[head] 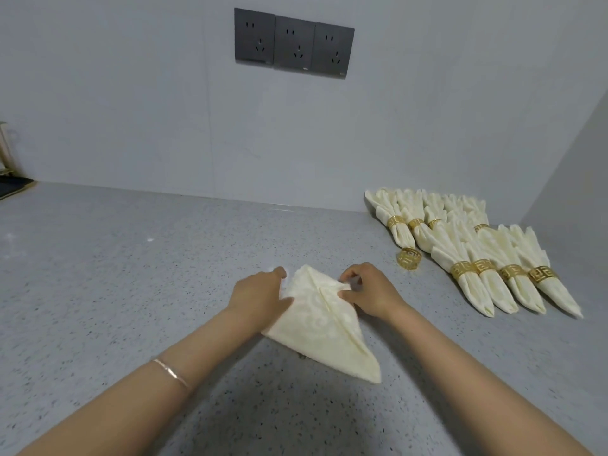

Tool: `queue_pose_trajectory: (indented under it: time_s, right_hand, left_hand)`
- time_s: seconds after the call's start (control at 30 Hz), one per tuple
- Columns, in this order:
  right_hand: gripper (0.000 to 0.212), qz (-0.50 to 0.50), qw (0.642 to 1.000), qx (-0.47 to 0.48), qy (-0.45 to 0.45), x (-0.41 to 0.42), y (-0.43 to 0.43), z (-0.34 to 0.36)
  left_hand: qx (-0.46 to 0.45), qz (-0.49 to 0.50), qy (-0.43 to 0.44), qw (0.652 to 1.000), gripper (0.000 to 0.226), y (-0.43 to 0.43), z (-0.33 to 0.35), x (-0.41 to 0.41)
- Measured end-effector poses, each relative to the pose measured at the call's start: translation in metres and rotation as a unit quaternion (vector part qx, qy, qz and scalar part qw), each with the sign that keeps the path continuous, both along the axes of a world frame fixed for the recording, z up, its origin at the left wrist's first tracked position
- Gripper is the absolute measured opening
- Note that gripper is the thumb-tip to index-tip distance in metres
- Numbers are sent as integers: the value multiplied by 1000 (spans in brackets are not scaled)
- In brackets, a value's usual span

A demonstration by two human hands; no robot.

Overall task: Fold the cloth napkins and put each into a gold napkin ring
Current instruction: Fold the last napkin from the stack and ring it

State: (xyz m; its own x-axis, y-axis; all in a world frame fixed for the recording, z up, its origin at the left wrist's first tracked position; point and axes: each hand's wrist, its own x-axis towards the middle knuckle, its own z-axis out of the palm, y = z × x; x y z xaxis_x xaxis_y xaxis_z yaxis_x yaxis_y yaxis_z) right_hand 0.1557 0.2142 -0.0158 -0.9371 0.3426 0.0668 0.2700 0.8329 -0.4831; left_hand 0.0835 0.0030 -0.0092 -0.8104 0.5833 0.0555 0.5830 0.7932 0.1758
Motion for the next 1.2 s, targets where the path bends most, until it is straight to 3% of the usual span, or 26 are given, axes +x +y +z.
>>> queue_pose_trajectory:
  time_s: [0.13, 0.2, 0.3, 0.4, 0.63, 0.77, 0.93, 1.2]
  right_hand:
    - [32, -40, 999, 3, 5, 2, 0, -13]
    - [32, -51, 998, 16, 21, 5, -1, -21]
    - [31, -51, 997, 16, 60, 8, -4, -32]
    - [30, -48, 995, 12, 86, 10, -4, -38]
    - [19, 22, 989, -49, 138, 25, -10, -31]
    - [24, 77, 989, -11, 128, 58, -6, -35]
    - [32, 106, 987, -32, 112, 116, 6, -42]
    - [51, 141, 984, 94, 51, 134, 1, -27]
  left_hand:
    - [-19, -60, -101, 993, 77, 6, -3, 24]
    - [-14, -74, -72, 995, 75, 10, -3, 26]
    - [6, -150, 41, 988, 64, 20, -9, 23]
    - [-27, -220, 19, 975, 56, 29, -20, 22]
    - [-47, -214, -23, 975, 53, 28, -38, 19]
    - [-44, -213, -29, 976, 53, 28, -39, 19]
    - [-42, -214, -34, 975, 53, 28, -39, 19]
    - [16, -216, -39, 975, 59, 15, -33, 25]
